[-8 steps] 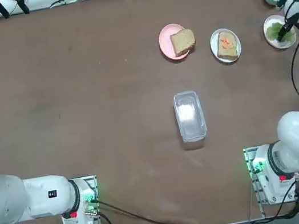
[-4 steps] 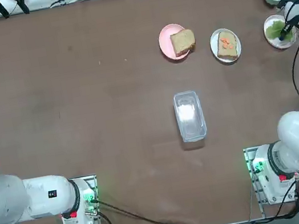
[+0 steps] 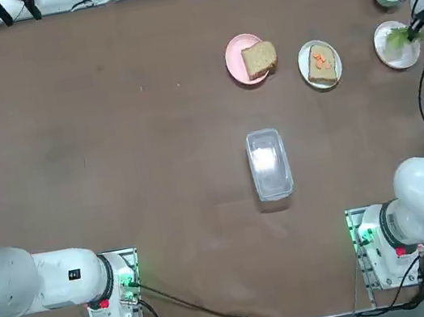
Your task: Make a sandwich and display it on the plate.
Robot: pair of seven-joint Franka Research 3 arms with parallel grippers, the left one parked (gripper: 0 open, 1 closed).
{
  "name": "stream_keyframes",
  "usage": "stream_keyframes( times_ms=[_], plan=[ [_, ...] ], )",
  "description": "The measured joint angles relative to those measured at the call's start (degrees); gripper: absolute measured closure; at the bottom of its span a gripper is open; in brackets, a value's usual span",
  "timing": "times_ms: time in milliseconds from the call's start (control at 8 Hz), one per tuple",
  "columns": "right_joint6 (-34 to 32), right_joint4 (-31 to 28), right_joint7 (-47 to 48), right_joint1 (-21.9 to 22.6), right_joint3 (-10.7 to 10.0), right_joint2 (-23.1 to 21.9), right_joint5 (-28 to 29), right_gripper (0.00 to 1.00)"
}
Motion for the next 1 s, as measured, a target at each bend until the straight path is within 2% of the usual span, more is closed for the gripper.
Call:
stream_keyframes(
  times_ms=[250, 500, 750, 1000],
  plan=[
    [-6.41, 1.90, 0.35, 0.15, 4.10, -3.86, 1.73, 0.92],
    [-14.22, 6.02, 0.37, 0.26, 8.41, -5.99, 7.16, 0.95],
    [-17.45, 7.72, 0.36, 0.44, 14.33, -6.22, 8.43, 0.95],
    [-18.02, 7.39, -0.85, 1.05, 19.73, -4.49, 8.47, 0.95]
  ],
)
